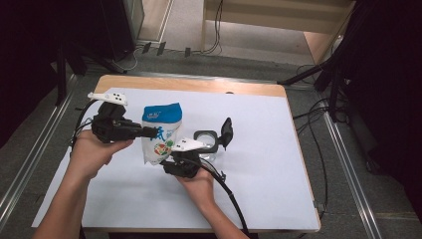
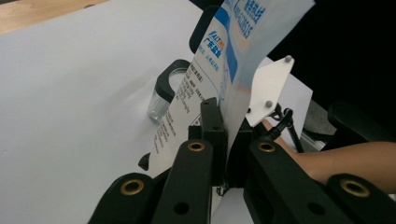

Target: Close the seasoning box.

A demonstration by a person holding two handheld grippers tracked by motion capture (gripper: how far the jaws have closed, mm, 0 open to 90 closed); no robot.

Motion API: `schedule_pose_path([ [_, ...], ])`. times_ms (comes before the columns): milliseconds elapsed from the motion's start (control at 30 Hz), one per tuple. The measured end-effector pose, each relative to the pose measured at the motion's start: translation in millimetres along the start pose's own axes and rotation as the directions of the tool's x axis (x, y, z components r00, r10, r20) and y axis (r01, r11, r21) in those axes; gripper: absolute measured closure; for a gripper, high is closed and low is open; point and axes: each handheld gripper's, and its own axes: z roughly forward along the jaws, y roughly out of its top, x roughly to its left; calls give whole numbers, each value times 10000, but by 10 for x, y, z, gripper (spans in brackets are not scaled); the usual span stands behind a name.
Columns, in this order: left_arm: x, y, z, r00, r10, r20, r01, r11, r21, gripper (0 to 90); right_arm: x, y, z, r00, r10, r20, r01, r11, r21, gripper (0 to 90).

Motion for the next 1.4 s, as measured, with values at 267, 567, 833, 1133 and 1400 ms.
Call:
schedule_pose_path([
  [267, 73, -30, 129, 9995, -131, -277, 143, 9990, 426, 900, 69, -38, -11, 9998, -177, -26, 177, 9998, -31, 564],
  [567, 121, 46, 370, 9998, -33, -173, 48, 9965, 833, 900, 178, -99, -44, 9926, -1201, -186, 1204, 9926, 175, 580],
  [833, 153, 160, 595, 9997, 65, 245, -100, 9893, 1452, 900, 219, -131, -117, 9916, -1291, 44, 1291, 9916, 65, 504],
  [1133, 184, 295, 802, 9994, 49, 357, -118, 9802, 1975, 900, 169, -157, -168, 9981, -613, -8, 613, 9981, -61, 470],
  [1400, 197, 350, 932, 9999, 104, 100, -125, 9706, 2403, 900, 123, -162, -190, 9996, -202, -222, 202, 9998, 13, 473],
])
